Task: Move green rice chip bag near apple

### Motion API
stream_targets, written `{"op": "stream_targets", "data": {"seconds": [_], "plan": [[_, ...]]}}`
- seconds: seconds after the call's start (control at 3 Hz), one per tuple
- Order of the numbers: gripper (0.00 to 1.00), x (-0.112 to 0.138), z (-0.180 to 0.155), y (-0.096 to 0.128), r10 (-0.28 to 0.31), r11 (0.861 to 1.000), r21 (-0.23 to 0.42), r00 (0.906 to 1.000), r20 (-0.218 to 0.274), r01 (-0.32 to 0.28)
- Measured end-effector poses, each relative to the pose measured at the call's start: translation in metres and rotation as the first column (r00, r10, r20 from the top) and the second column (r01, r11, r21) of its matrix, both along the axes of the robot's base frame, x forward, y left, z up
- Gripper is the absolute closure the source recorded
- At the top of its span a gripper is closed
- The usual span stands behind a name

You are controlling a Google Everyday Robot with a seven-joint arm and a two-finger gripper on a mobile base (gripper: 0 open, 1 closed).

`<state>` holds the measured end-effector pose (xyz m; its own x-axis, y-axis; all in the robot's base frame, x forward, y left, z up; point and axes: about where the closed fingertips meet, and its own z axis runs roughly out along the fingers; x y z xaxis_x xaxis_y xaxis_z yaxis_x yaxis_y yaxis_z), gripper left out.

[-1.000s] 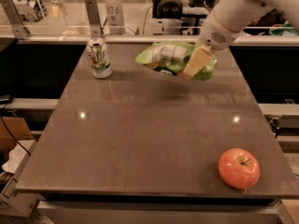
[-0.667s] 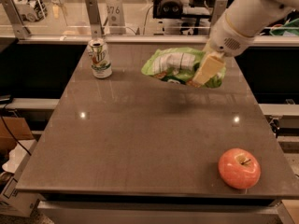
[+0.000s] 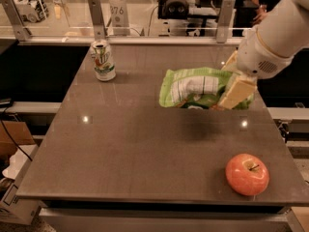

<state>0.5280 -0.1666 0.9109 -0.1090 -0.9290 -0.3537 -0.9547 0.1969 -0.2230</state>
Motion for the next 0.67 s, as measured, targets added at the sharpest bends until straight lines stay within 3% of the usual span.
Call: {"op": "stream_targets", "data": {"seconds": [0.67], "plan": [[1.00, -0.045, -0.010, -0.025, 0.109, 0.994, 0.000, 0.9930, -0.045, -0.109]]}}
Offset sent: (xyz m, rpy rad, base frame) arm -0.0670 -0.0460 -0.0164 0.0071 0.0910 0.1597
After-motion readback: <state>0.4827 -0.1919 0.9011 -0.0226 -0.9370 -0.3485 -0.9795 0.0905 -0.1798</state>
